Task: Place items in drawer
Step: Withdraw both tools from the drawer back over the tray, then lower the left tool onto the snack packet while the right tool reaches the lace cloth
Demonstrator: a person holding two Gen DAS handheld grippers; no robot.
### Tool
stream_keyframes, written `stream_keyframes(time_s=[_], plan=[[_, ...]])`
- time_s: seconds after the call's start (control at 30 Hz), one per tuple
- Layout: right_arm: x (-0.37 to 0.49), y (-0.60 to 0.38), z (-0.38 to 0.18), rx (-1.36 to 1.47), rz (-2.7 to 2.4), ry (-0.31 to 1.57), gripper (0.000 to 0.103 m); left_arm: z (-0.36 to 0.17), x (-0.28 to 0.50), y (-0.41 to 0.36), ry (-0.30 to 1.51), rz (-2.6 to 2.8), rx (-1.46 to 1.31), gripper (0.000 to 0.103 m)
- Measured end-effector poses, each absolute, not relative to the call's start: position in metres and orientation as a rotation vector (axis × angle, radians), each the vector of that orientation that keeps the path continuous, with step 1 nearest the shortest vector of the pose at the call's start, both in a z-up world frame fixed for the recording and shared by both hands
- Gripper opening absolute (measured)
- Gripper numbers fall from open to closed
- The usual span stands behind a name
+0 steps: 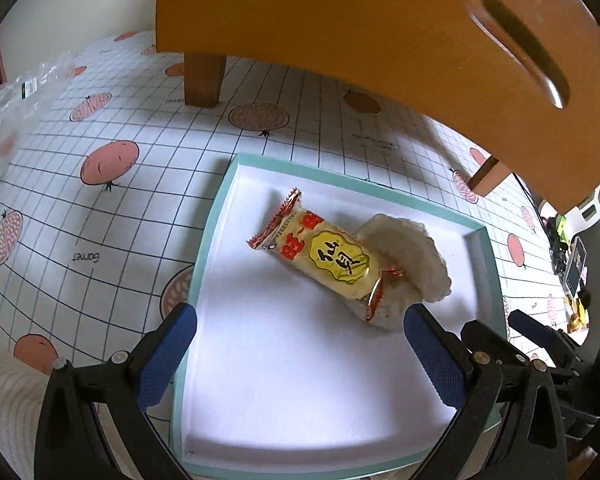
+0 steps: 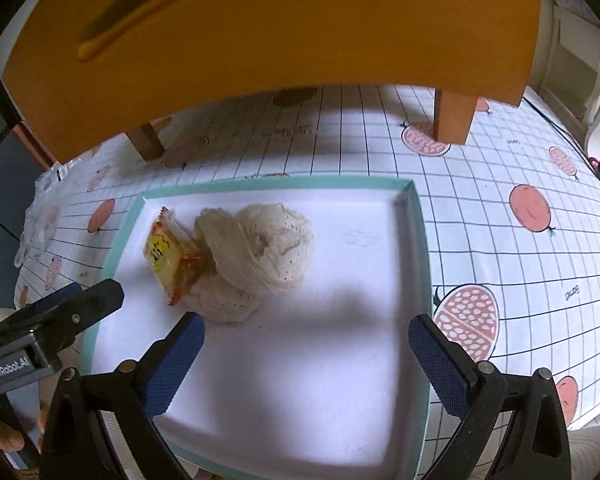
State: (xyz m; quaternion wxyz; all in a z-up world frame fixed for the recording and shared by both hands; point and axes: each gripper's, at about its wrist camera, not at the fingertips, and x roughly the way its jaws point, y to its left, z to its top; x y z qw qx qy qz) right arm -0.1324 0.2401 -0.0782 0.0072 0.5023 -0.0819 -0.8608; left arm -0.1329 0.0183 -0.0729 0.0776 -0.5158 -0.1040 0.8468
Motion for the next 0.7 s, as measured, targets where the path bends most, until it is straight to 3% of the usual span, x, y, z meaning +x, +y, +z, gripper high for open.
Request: stream_keyframes(time_s=[0.7], plan=[[-0.141,0.236,-0.094,1.603,-2.68,-0.241,0.103,-0.081,-0.173,0.03,-0.419,2.496,-1.557,0.103]])
